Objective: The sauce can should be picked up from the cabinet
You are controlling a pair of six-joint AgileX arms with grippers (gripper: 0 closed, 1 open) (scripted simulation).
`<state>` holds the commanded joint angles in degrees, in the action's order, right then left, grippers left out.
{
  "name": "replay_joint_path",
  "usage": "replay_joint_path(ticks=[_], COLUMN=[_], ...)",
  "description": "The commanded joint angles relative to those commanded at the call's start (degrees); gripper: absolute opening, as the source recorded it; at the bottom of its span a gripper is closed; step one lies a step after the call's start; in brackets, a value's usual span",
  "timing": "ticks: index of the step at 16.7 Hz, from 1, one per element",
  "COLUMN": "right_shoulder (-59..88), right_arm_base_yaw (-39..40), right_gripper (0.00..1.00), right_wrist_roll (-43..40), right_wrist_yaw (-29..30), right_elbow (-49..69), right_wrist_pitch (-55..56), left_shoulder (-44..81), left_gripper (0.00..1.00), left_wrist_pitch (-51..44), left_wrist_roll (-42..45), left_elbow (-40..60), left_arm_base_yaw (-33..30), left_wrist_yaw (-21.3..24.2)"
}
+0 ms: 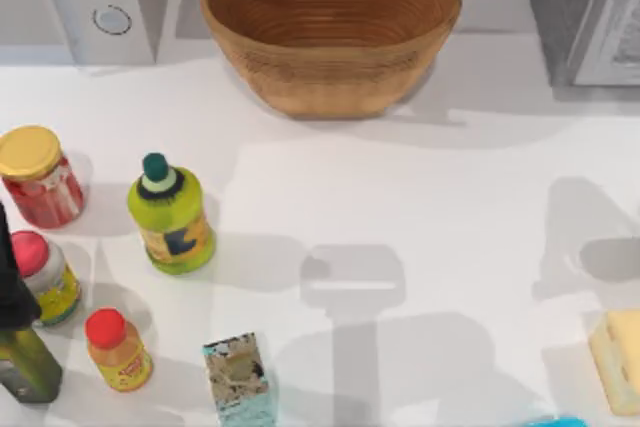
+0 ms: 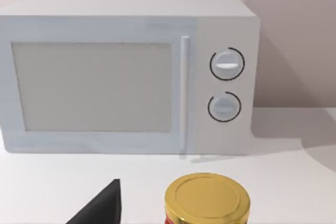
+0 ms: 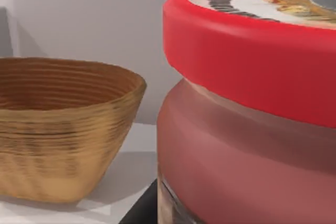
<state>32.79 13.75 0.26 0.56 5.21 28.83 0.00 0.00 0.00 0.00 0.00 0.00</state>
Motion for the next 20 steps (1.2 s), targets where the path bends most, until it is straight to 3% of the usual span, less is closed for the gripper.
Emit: replay_joint_path(ticks=[12, 16, 20], right_shoulder=[68.41, 80.91, 83.91], right_arm_base_yaw=[24.78, 29.38, 30.60], right_gripper=[0.00, 0.00, 0.00], right_wrist_roll=[0.18, 0.44, 0.54], right_wrist_yaw=[1.11, 1.29, 1.32], right_elbow=[12.26, 13.48, 13.68], right_wrist_pitch=[57.35, 66.81, 69.01], left_shoulder=[0.00, 0.00, 0.00], left_gripper=[1.00, 1.00, 1.00], left_wrist_pitch=[0.00, 0.00, 0.00], left_wrist_roll=[0.00, 0.00, 0.00], left_elbow=[0.00, 0.00, 0.00], left_arm_base_yaw=[0.00, 0.00, 0.00], left_wrist_yaw=[0.00, 0.00, 0.00])
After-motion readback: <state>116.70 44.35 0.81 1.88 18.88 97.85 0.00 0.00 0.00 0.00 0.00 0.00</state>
